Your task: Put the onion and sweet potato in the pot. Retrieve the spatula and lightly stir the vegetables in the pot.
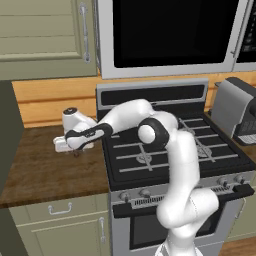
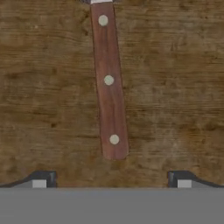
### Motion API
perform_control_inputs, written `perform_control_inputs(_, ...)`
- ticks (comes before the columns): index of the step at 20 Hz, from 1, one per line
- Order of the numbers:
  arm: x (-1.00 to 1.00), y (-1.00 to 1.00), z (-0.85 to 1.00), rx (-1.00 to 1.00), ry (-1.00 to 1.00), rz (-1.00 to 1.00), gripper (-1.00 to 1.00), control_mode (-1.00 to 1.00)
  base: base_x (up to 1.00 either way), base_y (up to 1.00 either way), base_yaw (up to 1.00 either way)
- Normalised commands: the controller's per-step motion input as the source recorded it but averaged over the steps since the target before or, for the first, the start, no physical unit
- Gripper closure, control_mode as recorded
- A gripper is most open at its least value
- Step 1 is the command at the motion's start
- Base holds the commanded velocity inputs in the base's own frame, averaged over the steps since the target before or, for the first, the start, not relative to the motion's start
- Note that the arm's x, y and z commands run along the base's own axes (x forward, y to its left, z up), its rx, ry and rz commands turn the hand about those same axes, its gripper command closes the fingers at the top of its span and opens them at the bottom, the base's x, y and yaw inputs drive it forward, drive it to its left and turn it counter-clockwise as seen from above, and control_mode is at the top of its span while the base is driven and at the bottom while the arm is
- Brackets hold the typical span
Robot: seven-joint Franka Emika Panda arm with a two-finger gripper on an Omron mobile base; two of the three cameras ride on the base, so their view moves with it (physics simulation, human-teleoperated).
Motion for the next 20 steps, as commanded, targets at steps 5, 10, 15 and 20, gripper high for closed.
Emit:
perform_control_inputs(5, 0.42, 0.00, -0.42, 0.00, 0.00, 0.00, -1.00, -1.00, 0.00, 0.00, 0.00)
perform_control_inputs(10, 0.33, 0.00, -0.46, 0.01, 0.07, 0.00, -1.00, -1.00, 0.00, 0.00, 0.00)
perform_control_inputs(15, 0.01, 0.00, -0.26, 0.00, 0.12, -0.01, 1.00, -1.00, 0.00, 0.00, 0.00)
perform_control_inputs(20, -0.27, -0.11, -0.07, -0.08, 0.00, 0.05, 1.00, -1.00, 0.00, 0.00, 0.00)
